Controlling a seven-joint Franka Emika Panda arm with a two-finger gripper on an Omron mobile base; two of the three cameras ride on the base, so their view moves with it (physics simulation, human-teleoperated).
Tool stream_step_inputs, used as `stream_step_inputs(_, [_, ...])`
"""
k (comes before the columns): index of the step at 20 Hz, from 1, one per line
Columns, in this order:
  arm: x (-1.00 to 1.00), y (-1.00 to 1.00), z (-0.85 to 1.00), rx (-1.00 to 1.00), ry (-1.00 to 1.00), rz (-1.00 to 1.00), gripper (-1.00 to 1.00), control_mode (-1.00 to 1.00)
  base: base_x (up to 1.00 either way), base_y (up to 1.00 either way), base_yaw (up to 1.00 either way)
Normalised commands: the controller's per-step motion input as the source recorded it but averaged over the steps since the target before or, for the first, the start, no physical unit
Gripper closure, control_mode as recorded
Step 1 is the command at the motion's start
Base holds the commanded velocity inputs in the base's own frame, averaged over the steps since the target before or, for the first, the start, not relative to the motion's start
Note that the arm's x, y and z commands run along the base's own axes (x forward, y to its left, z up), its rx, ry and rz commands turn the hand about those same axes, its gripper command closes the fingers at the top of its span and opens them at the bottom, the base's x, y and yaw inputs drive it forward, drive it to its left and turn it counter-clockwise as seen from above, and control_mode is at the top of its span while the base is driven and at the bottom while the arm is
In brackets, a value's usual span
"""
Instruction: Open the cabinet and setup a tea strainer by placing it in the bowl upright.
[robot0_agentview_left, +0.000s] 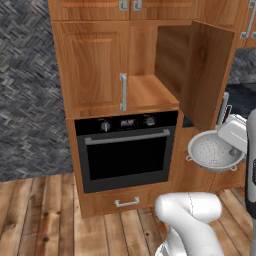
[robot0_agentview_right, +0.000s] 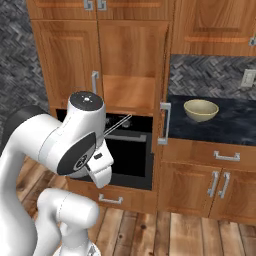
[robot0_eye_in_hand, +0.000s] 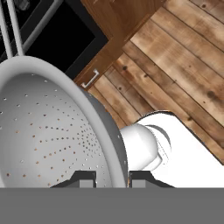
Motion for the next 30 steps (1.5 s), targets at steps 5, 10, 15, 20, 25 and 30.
stream_step_inputs(5, [0.0,0.0,0.0,0.0,0.0,0.0,1.0,1.0,0.39,-0.64,-0.05])
stream_step_inputs(10, [0.0,0.0,0.0,0.0,0.0,0.0,1.0,1.0,0.76,-1.0,0.0])
stream_step_inputs(15, [0.0,0.0,0.0,0.0,0.0,0.0,1.0,1.0,0.14,-1.0,-0.02])
stream_step_inputs(20, [0.0,0.0,0.0,0.0,0.0,0.0,1.0,1.0,0.27,-1.0,0.01])
stream_step_inputs(25, [0.0,0.0,0.0,0.0,0.0,0.0,1.0,1.0,0.64,-0.77,0.08])
stream_step_inputs(30, [0.0,0.0,0.0,0.0,0.0,0.0,1.0,1.0,0.64,-0.19,0.12])
